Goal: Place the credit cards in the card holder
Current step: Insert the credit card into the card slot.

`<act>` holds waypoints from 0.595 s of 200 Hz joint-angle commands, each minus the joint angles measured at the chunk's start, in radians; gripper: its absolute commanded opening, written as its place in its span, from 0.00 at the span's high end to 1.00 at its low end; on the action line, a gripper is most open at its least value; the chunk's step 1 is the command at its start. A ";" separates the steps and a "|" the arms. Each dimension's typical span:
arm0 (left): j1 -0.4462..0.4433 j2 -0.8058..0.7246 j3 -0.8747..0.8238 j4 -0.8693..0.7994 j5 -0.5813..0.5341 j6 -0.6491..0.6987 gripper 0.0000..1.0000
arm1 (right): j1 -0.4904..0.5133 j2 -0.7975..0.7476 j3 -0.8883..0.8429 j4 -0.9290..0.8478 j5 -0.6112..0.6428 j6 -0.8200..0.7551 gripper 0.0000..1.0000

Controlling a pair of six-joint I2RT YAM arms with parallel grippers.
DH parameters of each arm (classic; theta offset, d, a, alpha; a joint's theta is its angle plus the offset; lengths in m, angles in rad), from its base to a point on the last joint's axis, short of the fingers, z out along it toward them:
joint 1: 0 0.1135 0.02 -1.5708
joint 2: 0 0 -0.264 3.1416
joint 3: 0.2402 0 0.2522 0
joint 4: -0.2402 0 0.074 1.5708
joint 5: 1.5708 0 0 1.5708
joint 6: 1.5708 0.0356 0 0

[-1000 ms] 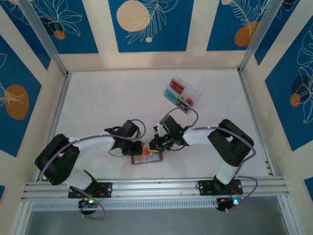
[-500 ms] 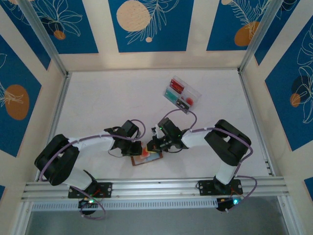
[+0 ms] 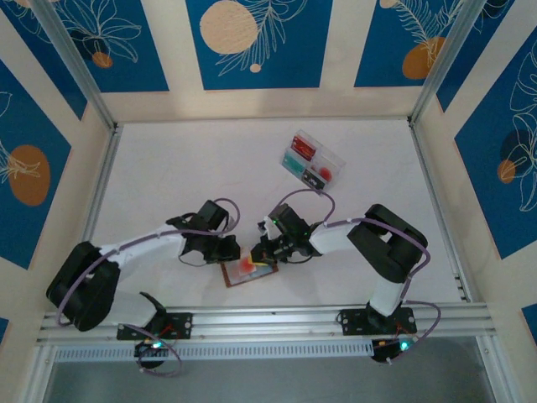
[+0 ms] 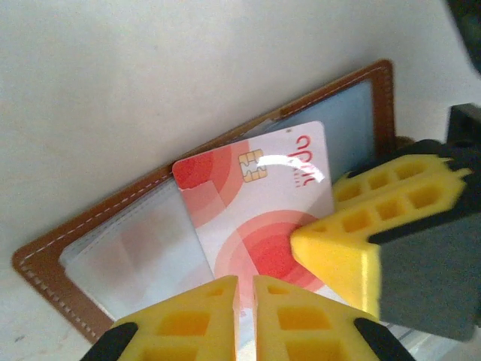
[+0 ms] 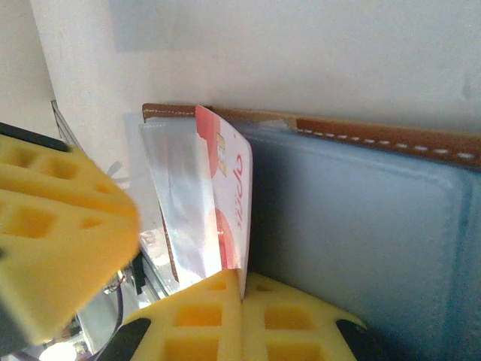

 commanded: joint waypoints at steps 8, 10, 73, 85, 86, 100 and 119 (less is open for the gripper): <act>0.018 -0.046 -0.030 -0.088 -0.011 0.000 0.88 | -0.004 0.017 -0.015 -0.126 -0.003 -0.032 1.00; 0.018 -0.047 -0.034 -0.091 -0.013 0.000 0.88 | -0.004 0.018 -0.015 -0.126 -0.005 -0.033 1.00; 0.017 -0.075 -0.141 -0.076 -0.020 -0.012 0.88 | -0.025 0.022 -0.009 -0.149 -0.029 -0.062 1.00; 0.018 -0.058 -0.149 -0.056 -0.019 -0.015 0.88 | -0.025 0.023 -0.007 -0.151 -0.041 -0.067 1.00; 0.017 -0.056 -0.149 -0.054 -0.020 -0.015 0.88 | -0.025 0.022 -0.007 -0.151 -0.041 -0.068 1.00; 0.017 -0.028 -0.152 -0.031 -0.016 -0.015 0.88 | -0.026 0.022 -0.007 -0.157 -0.051 -0.073 1.00; 0.017 0.002 -0.159 -0.006 -0.016 -0.015 0.88 | -0.025 0.023 -0.005 -0.163 -0.070 -0.083 1.00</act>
